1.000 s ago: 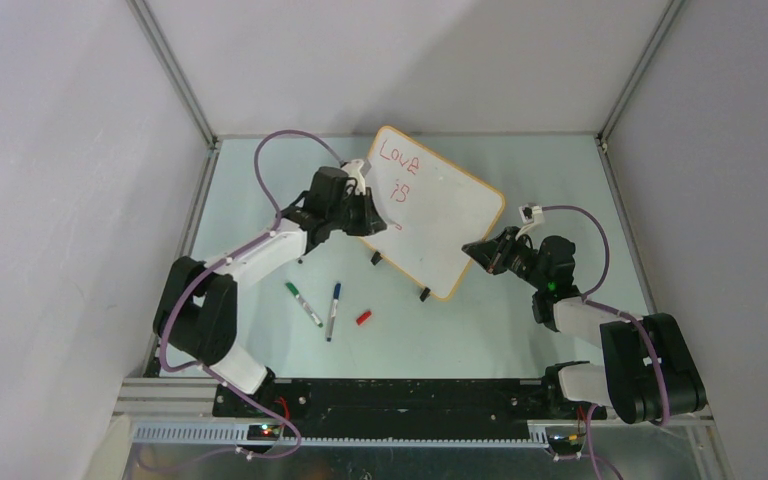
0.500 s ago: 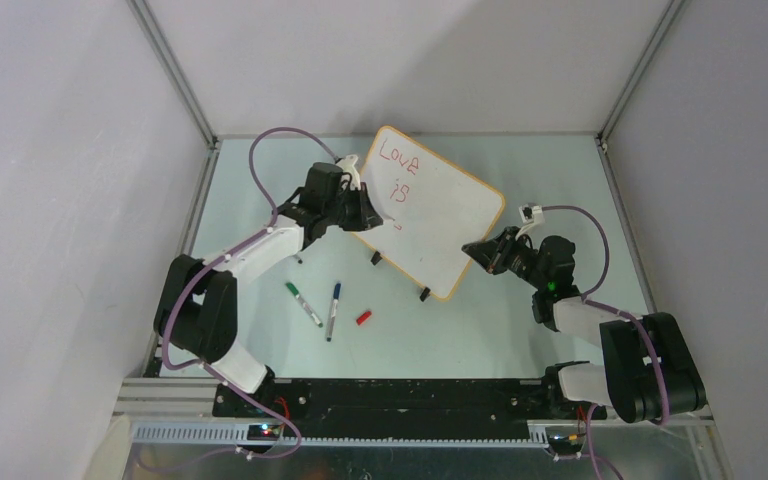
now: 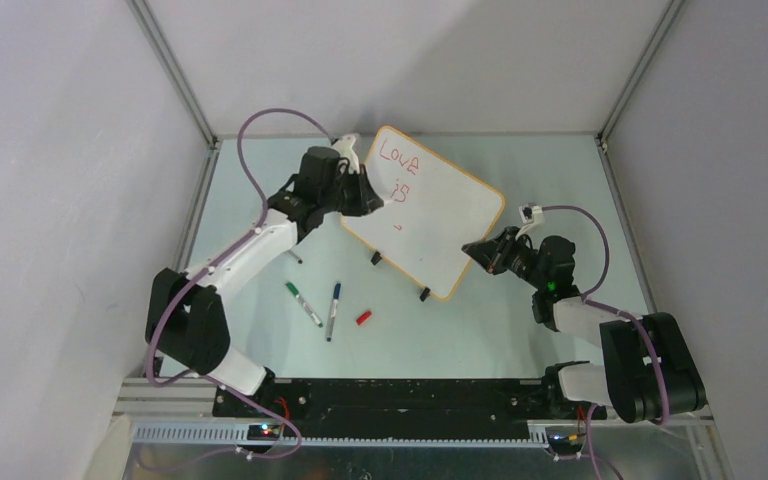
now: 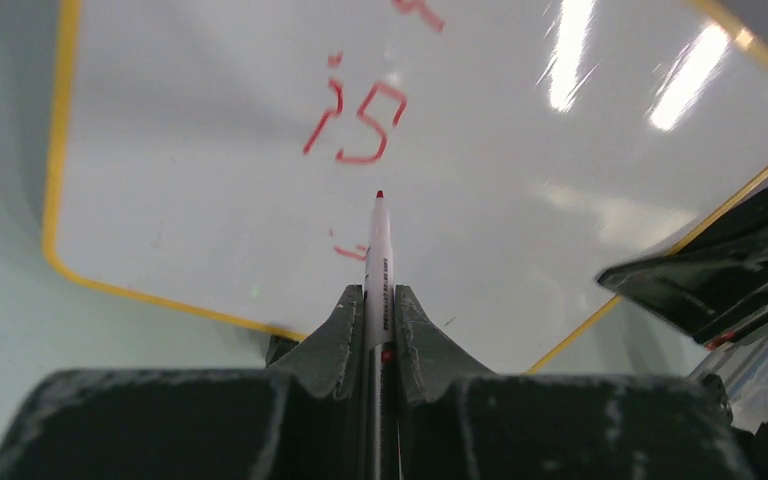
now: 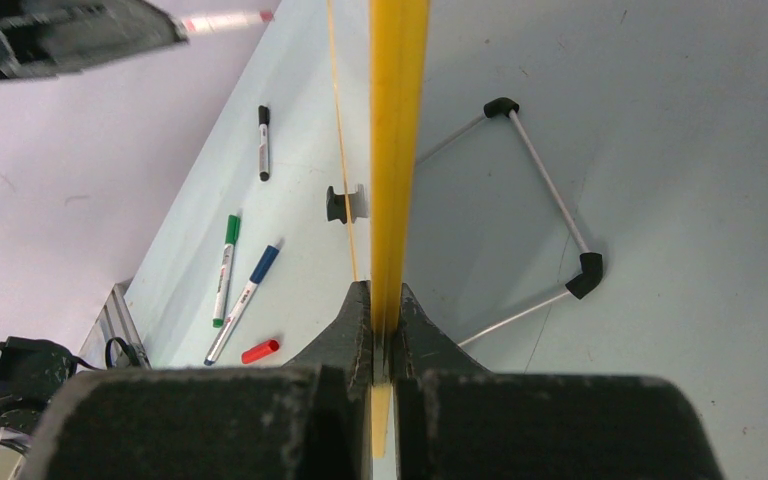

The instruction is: Write a sentence on the whiteboard

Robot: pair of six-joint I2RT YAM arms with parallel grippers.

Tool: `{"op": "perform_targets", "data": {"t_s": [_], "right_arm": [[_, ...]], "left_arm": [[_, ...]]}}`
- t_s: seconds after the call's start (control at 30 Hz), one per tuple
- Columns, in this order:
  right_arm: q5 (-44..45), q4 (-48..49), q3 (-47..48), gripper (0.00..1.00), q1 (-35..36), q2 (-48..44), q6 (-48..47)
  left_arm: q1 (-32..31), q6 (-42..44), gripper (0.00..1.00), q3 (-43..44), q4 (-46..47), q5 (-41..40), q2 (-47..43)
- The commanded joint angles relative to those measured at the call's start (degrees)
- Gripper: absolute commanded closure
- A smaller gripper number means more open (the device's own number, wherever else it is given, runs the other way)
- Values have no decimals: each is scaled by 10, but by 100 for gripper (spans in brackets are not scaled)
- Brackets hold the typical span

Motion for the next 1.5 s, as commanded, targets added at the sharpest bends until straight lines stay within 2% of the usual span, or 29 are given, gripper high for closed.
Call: {"op": "perform_targets", "data": {"t_s": [0.0,0.17,0.3,0.5,0.9,1.47], "right_arm": [[39,-6,-4,100,-8,5,-22],[38,-2,-3,100,-8,7,-21],[36,1,-3,100,-7,11,-18],[35,3,-3,100,-5,13,-18],[35,7,-3,100,-4,16,-17],[34,7,-3,100,-4,14,-17]], "left_arm": [[-3,32,100,71,-51,-42,2],[-3,59,100,34,-63,-59,-19],[-10,46,100,-5,-23,-53,-39],[-13,37,100,22,-58,-35,4],[-18,8,100,14,-29,-18,22],[-26,5,100,28,-46,-19,48]]}}
